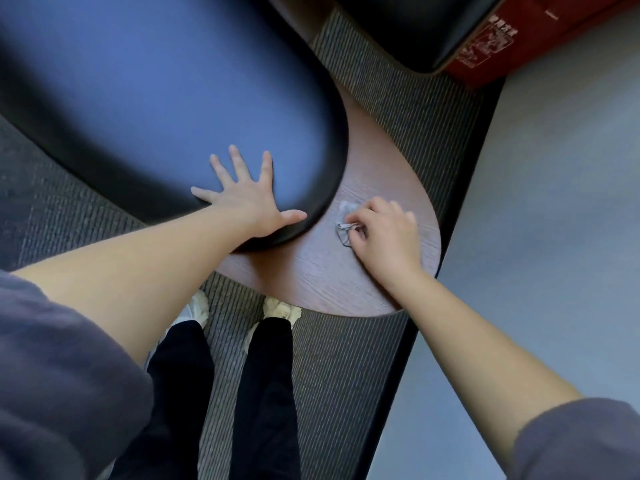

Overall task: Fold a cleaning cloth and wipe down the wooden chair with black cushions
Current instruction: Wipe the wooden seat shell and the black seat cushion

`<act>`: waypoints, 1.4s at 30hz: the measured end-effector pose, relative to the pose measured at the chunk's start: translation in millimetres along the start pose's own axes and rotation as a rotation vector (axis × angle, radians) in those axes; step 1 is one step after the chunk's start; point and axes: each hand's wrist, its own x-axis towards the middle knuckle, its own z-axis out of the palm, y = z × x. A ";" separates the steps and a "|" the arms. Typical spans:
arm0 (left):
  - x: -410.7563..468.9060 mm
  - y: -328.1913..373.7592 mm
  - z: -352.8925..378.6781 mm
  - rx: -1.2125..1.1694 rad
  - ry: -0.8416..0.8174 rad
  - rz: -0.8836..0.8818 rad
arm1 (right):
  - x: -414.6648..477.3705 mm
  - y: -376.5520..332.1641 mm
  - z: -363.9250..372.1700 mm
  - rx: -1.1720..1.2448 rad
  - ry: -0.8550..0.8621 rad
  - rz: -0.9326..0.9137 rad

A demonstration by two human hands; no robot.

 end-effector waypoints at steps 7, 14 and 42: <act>8.9 24.4 -15.7 -0.022 -0.130 -0.120 | 22.4 31.5 -14.5 0.008 -0.029 -0.066; 14.9 23.6 -22.8 -0.003 -0.215 -0.122 | 58.0 46.4 -7.8 0.040 -0.068 -0.182; 15.1 20.1 -20.6 -0.029 -0.238 -0.091 | 94.9 81.4 -23.0 0.171 -0.084 -0.092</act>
